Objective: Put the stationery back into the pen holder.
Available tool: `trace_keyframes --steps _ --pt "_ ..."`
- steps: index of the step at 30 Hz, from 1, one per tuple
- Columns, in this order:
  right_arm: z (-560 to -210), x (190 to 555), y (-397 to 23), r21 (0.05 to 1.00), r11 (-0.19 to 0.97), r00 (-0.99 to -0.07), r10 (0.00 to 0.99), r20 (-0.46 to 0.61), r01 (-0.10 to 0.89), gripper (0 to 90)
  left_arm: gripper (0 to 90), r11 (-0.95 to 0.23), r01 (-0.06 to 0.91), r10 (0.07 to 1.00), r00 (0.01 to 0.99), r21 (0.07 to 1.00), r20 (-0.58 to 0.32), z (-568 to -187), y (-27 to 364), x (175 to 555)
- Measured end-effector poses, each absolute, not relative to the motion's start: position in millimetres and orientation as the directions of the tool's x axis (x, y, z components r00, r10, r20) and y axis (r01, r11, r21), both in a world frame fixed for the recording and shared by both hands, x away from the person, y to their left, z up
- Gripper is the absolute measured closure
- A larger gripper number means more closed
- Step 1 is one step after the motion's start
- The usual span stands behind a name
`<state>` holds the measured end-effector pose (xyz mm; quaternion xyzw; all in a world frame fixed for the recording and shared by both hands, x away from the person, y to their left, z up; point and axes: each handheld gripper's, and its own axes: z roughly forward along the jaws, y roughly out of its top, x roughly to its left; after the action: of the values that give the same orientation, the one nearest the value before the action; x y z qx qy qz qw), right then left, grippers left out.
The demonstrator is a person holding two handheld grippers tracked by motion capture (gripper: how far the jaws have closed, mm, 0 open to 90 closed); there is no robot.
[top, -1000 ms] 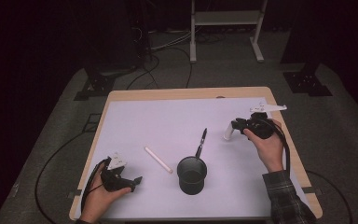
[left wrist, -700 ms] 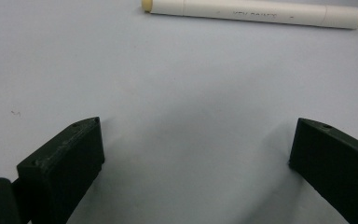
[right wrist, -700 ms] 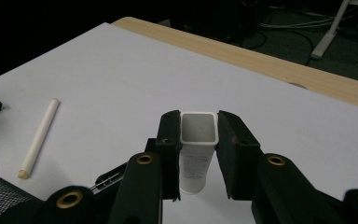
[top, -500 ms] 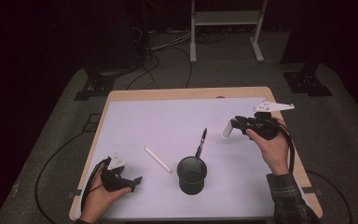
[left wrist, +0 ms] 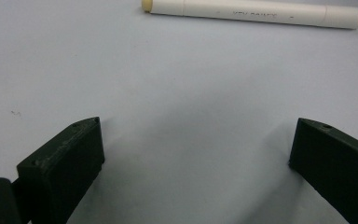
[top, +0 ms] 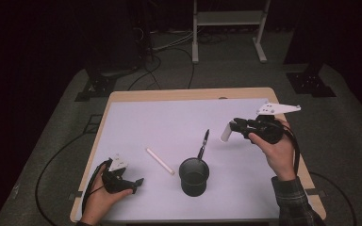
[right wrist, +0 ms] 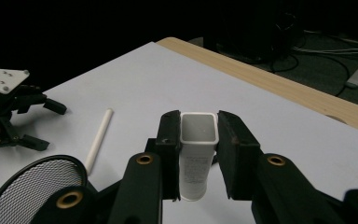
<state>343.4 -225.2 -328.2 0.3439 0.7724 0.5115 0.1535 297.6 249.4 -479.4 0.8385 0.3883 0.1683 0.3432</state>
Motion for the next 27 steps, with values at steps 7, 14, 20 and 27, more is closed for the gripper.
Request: trace_keyframes --steps 7,14,20,27 --pt "-324 337 -220 0.899 0.249 -0.751 0.649 0.121 0.360 70.1 2.0 -0.462 0.536 0.767 0.641 0.707 0.015 -479 249 298" --pt "-320 331 -213 0.900 0.265 -0.782 0.612 0.120 0.346 70.2 2.0 -0.460 0.536 0.768 0.640 0.708 0.014 -480 249 298" --pt "-315 324 -204 0.903 0.282 -0.812 0.573 0.112 0.324 70.2 2.0 -0.459 0.535 0.768 0.640 0.710 0.014 -480 249 298" --pt "-313 317 -193 0.903 0.301 -0.841 0.530 0.110 0.307 70.1 2.0 -0.458 0.535 0.769 0.640 0.710 0.013 -480 249 298"
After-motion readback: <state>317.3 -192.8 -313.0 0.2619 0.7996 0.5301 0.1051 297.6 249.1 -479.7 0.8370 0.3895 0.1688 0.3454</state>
